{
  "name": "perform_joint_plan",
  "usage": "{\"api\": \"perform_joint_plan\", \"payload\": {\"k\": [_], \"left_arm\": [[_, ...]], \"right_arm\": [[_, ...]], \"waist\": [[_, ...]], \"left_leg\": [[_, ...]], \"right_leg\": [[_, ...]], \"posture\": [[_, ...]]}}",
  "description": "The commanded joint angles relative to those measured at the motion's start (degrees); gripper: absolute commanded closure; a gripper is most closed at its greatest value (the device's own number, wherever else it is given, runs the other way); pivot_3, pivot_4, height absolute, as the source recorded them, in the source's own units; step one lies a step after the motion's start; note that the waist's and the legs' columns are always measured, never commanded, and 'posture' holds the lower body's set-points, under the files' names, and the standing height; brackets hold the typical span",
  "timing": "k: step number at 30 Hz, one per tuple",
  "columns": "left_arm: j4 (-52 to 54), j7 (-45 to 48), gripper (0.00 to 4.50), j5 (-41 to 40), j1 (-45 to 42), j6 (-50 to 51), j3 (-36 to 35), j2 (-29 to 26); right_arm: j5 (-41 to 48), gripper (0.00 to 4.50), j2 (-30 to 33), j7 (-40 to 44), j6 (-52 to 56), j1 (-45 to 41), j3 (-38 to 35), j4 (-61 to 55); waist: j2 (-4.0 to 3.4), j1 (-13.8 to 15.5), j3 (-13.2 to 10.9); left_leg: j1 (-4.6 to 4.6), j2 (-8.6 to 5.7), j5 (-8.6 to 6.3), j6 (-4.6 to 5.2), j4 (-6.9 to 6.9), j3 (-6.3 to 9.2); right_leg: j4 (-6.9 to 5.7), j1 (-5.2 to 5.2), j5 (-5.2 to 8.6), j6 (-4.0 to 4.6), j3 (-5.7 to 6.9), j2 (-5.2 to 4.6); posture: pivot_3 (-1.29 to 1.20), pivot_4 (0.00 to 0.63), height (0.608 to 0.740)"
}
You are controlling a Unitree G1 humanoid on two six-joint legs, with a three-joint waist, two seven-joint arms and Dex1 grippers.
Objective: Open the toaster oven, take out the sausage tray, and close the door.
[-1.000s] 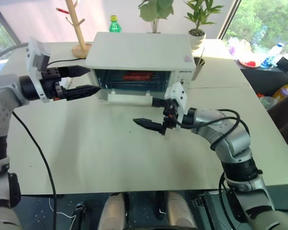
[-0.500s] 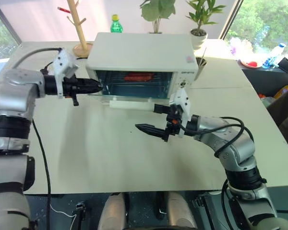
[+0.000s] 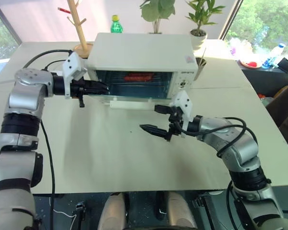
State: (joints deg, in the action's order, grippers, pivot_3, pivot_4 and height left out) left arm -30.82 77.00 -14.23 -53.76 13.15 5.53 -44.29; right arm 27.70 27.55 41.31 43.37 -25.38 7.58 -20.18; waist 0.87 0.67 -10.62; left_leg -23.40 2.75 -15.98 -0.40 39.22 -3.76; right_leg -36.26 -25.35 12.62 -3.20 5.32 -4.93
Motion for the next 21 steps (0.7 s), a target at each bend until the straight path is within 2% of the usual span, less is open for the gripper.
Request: {"api": "perform_joint_plan", "payload": {"k": [1, 5, 15, 21], "left_arm": [[2.0, -0.1, 3.73, -0.6, 0.0, 0.1, -2.0, -0.2], [3.3, -0.1, 3.73, -0.9, 0.8, 1.2, -2.4, -0.4], [20.6, 3.9, 3.73, -4.4, 16.2, 7.3, -4.8, -7.6], [25.3, 0.8, 3.73, -2.9, 23.6, 5.2, -4.6, -7.7]], "right_arm": [[-0.8, 0.00, 1.3, -0.2, -0.4, 0.6, -0.4, -1.0], [0.7, 0.00, 4.8, 1.7, 0.3, 3.5, -2.0, -3.9], [17.2, 0.00, 20.8, 10.0, 8.1, 15.4, -24.4, -13.4], [21.2, 0.00, 23.8, 8.9, 9.8, 17.2, -31.1, -12.7]], "waist": [[0.00, 0.0, 0.0], [0.00, 0.0, 0.0], [0.02, 0.0, 0.0], [0.03, 0.1, 0.0]], "left_leg": [[0.00, 0.00, 0.00, 0.00, 0.00, 0.00], [0.00, 0.00, 0.00, 0.00, 0.00, 0.00], [0.07, 0.06, 0.00, 0.01, -0.02, 0.03], [0.09, 0.06, -0.01, 0.00, -0.01, 0.06]], "right_leg": [[0.00, 0.00, 0.00, 0.00, 0.00, 0.00], [-0.01, 0.00, 0.00, 0.00, 0.00, 0.00], [0.00, 0.03, 0.01, 0.01, -0.01, 0.03], [0.03, 0.09, 0.01, 0.02, -0.02, 0.03]], "posture": [[0.00, 0.150, 0.717], [0.00, 0.150, 0.717], [0.00, 0.150, 0.717], [0.00, 0.150, 0.717]]}}
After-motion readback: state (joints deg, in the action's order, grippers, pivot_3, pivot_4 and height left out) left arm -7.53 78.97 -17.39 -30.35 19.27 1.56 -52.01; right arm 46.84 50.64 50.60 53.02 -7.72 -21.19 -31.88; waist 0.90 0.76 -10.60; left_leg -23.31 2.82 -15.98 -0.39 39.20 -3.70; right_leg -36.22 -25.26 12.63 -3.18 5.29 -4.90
